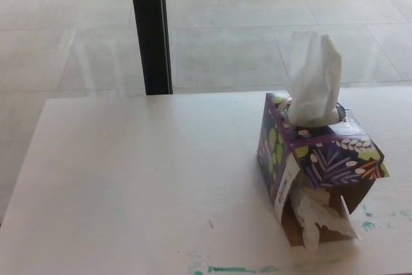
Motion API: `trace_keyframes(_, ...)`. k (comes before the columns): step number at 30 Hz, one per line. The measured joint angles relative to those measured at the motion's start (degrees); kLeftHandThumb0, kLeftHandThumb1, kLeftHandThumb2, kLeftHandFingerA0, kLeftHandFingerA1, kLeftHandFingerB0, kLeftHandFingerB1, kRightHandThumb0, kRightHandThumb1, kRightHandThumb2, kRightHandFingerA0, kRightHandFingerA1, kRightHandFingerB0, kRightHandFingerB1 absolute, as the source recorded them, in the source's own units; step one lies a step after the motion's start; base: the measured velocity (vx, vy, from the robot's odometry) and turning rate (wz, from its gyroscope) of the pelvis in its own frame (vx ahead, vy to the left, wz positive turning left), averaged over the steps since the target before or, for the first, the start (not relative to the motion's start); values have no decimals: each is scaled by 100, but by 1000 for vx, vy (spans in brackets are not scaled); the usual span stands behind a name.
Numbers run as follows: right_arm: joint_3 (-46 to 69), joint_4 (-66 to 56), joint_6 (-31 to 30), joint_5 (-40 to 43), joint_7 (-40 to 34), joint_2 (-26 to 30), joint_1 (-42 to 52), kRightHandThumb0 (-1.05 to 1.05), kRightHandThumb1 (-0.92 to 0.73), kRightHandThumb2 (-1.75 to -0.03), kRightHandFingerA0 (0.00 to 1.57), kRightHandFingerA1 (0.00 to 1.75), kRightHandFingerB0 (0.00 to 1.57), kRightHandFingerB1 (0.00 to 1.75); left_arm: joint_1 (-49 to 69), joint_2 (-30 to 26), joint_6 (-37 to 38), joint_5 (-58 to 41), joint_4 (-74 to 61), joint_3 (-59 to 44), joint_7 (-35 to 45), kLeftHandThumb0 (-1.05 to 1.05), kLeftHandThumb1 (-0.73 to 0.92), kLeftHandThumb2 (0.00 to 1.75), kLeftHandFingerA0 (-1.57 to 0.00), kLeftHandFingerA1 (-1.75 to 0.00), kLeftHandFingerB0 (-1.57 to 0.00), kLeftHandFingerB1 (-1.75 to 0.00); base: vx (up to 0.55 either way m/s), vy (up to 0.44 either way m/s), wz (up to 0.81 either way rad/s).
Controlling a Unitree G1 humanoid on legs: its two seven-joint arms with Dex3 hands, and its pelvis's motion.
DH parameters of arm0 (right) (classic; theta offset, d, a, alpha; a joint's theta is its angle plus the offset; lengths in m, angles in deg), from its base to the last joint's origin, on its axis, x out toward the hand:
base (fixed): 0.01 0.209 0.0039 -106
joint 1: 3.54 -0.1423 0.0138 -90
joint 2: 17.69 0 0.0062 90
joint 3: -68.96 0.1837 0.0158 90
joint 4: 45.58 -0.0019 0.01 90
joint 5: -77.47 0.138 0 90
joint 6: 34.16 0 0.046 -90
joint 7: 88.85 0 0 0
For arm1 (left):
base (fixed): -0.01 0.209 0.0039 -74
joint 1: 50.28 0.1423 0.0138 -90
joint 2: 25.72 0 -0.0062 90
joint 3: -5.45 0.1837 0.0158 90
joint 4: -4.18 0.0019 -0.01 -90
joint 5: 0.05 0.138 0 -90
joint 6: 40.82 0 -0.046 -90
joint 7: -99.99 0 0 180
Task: The robot uses its right hand to pull out a tissue from the tissue box kept in the middle of the desk and put it on the right side
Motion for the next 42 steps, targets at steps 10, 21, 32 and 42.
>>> trace_keyframes(10, -985, -682, -516, -38, 394, 115, -2218, -82, -55, -93, 18, 53, 8, 40, 41, 1, 0, 0, 1, 5, 3, -54, 79, 63, -51, -63, -46, -48, 0, 0, 0)
trace_keyframes(21, -2764, -741, -810, -264, 1203, 78, -4163, -78, -52, -90, 21, 55, 13, 42, 71, 1, 0, -1, 1, 6, 3, -54, 78, 63, -52, -63, -46, -47, 0, 0, 0)
trace_keyframes(32, -4099, -630, -1028, -538, 2087, 46, -4833, -91, -56, -97, 1, 27, 12, 16, 106, 1, -2, -18, 3, -11, 18, -54, 81, 64, -50, -64, -43, -47, 0, 0, 0)
trace_keyframes(42, -4748, -633, -1176, -650, 2887, 71, -4871, -93, -59, -101, 3, 24, 11, 12, 154, 1, -2, -17, 4, -2, 24, -55, 80, 63, -50, -63, -44, -46, 0, 0, 0)
